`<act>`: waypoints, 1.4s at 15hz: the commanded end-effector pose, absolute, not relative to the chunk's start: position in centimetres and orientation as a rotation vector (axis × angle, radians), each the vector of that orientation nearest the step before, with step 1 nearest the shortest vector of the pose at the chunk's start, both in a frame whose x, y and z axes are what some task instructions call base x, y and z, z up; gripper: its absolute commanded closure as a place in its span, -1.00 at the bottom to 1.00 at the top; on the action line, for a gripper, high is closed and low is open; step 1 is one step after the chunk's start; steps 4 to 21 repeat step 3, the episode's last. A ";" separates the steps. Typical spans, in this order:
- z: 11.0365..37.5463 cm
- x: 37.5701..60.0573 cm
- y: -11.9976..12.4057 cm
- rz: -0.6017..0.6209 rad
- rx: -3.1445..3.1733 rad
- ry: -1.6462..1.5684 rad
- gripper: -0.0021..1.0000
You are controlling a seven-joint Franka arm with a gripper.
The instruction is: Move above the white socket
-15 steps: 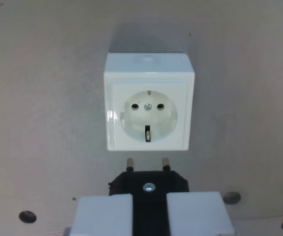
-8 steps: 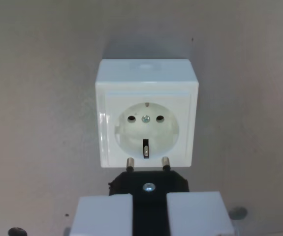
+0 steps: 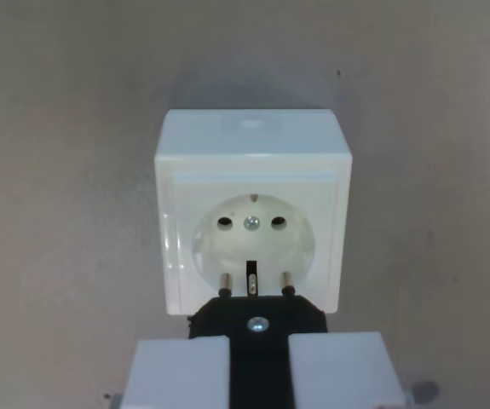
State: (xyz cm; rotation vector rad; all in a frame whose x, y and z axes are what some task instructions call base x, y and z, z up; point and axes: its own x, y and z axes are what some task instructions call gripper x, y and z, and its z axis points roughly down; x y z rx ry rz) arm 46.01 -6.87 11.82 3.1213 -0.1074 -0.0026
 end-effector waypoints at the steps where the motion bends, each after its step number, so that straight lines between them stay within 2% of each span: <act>1: 11.1 45.4 -7.1 0.179 3.093 -0.102 1.00; 21: 11.0 45.3 -7.1 0.177 3.094 -0.102 1.00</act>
